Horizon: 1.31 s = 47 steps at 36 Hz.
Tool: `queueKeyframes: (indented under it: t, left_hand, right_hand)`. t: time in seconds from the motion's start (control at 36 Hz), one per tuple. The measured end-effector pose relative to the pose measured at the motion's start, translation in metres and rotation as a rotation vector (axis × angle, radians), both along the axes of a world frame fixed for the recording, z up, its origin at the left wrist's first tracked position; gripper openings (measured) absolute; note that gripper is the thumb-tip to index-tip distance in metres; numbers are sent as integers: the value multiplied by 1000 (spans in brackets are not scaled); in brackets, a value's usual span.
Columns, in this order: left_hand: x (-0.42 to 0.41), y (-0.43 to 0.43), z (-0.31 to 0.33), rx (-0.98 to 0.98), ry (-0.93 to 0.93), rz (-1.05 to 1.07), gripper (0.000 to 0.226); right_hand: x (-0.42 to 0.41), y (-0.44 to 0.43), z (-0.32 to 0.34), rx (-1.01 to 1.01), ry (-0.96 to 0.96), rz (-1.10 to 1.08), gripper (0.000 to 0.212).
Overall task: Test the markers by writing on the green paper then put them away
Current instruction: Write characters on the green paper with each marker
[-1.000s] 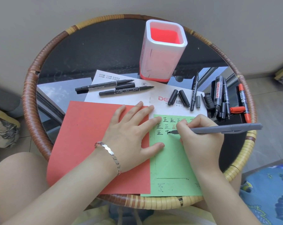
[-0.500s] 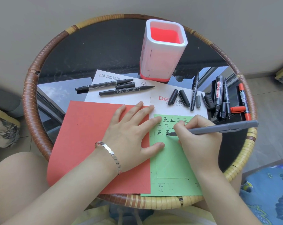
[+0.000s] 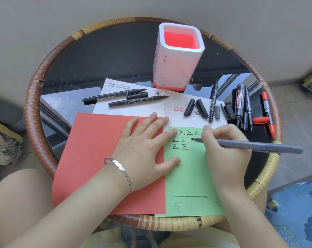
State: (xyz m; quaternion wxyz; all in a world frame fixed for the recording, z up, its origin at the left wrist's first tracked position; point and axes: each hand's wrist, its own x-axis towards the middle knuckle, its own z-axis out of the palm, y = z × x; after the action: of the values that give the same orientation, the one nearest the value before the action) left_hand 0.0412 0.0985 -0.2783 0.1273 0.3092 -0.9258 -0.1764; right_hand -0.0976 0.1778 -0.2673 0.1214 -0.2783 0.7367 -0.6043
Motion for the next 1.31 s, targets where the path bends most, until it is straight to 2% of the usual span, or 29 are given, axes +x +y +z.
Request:
queueKeyframes:
  t: [0.11,0.28,0.36,0.53,0.58,0.64,0.75,0.86,1.0,1.19,1.31]
  left_hand:
    - [-1,2,0,-8,-12,2,59]
    - [-11,5,4,-41,-35,30,55]
    - [-13,7,3,-46,-25,20,56]
    - [-14,7,-2,-72,23,-7,58]
    - [-14,6,-2,-60,44,-8,59]
    - [-13,5,-2,-53,52,-13,60]
    - [-12,5,-3,-41,67,-18,60]
    - [-12,4,-4,-38,82,-23,60]
    - [-11,3,-5,-13,99,-28,61]
    - [-11,3,-6,-26,104,-27,58]
    - [-10,5,-6,-21,105,-26,56]
  right_hand:
    - [-3,3,3,-43,-38,84,29]
    - [-27,18,8,96,55,281,6]
    - [-44,25,14,182,253,349,21]
    - [-86,16,28,366,816,330,13]
    - [-101,7,30,478,975,326,22]
    - [-111,-4,31,520,1055,319,32]
    - [-116,-25,27,517,1158,336,27]
    - [-116,-33,16,577,1186,382,28]
    - [-115,-34,12,586,1111,395,30]
    - [-128,-21,38,560,798,194,22]
    - [-137,-18,44,714,694,192,19]
